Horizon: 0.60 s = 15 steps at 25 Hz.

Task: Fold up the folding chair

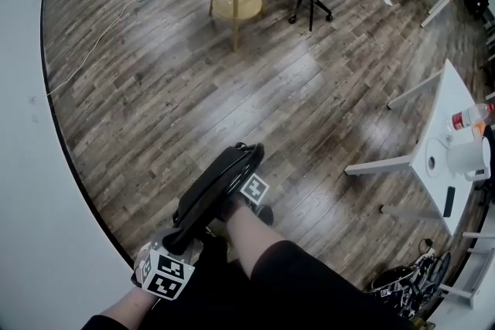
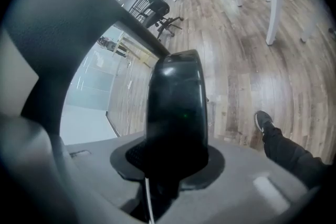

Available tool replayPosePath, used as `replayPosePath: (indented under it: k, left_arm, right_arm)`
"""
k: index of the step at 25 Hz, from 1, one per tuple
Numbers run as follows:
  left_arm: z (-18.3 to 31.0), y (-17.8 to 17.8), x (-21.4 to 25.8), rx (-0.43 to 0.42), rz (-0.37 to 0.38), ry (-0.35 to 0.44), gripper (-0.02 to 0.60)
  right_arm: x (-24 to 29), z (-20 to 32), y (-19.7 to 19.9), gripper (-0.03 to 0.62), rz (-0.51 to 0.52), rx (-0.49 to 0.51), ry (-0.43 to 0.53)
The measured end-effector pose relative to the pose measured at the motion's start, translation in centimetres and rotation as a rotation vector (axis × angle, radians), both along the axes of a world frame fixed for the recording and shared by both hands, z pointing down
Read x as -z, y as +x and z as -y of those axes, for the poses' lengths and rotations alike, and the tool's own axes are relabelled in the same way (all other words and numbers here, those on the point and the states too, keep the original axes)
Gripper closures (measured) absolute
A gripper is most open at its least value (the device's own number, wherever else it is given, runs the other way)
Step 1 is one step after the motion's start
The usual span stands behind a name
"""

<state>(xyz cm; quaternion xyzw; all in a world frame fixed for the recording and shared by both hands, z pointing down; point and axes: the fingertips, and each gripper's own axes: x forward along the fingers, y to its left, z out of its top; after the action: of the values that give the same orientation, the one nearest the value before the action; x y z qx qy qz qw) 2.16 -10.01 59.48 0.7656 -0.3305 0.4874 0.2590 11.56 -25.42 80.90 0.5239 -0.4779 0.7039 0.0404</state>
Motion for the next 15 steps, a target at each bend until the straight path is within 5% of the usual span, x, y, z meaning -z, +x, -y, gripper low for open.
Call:
replayPosePath:
  k: [15]
  left_arm:
    - [1.9, -1.0, 0.5, 0.071, 0.005, -0.012, 0.486]
  right_arm:
    - [1.0, 2.8, -2.7, 0.479, 0.041, 0.068, 0.028]
